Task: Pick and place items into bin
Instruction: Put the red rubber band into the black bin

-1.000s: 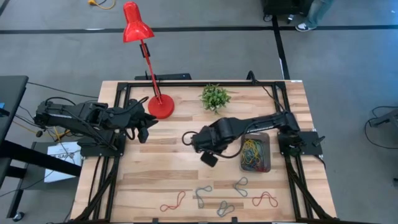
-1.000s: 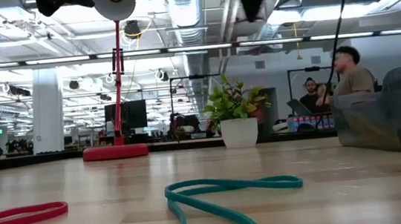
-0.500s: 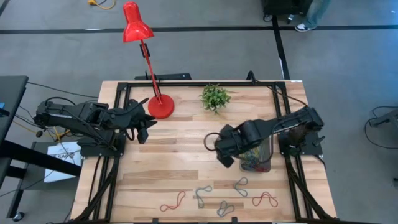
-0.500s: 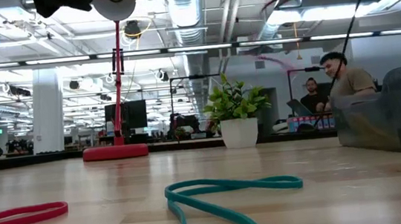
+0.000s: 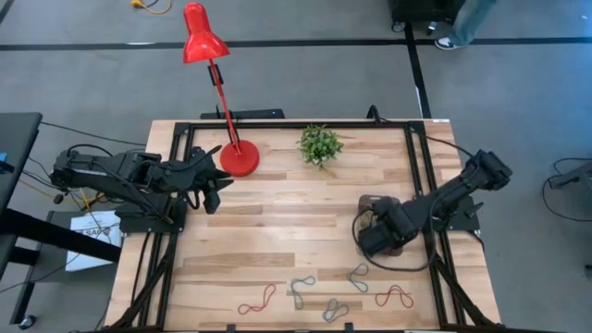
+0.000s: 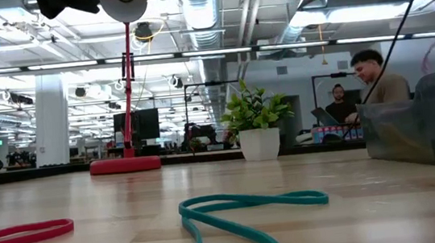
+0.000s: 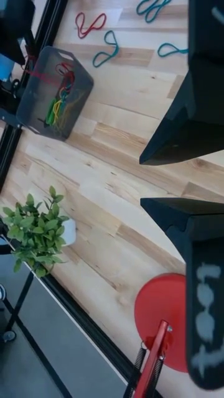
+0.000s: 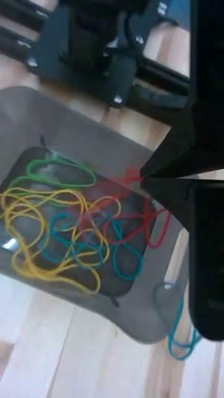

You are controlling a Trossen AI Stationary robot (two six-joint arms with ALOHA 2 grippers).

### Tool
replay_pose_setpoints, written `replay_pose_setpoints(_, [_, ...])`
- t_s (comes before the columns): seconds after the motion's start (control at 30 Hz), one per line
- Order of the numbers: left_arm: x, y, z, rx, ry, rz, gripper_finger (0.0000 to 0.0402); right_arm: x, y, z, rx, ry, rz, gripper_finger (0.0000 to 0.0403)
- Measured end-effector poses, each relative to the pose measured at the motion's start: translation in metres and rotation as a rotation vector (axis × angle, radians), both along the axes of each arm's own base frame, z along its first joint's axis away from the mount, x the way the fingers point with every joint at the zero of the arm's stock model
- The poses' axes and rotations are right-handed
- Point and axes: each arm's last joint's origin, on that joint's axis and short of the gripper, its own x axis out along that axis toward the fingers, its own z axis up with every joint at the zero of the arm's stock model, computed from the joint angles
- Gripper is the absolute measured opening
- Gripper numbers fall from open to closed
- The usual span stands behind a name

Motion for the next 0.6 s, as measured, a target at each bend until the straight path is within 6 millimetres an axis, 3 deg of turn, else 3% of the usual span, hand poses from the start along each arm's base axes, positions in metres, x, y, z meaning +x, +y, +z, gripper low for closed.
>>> replay_pose_setpoints(0.23, [0.000,0.000,0.000,0.000,-0.002,0.000,0.0085,0.009,0.011,-0.022,0.021,-0.030,-0.020,0.0015])
replay_pose_setpoints(0.6, [0.000,0.000,0.000,-0.001,-0.002,-0.001,0.0085,0.013,0.013,-0.024,0.138,-0.004,-0.053,0.0086])
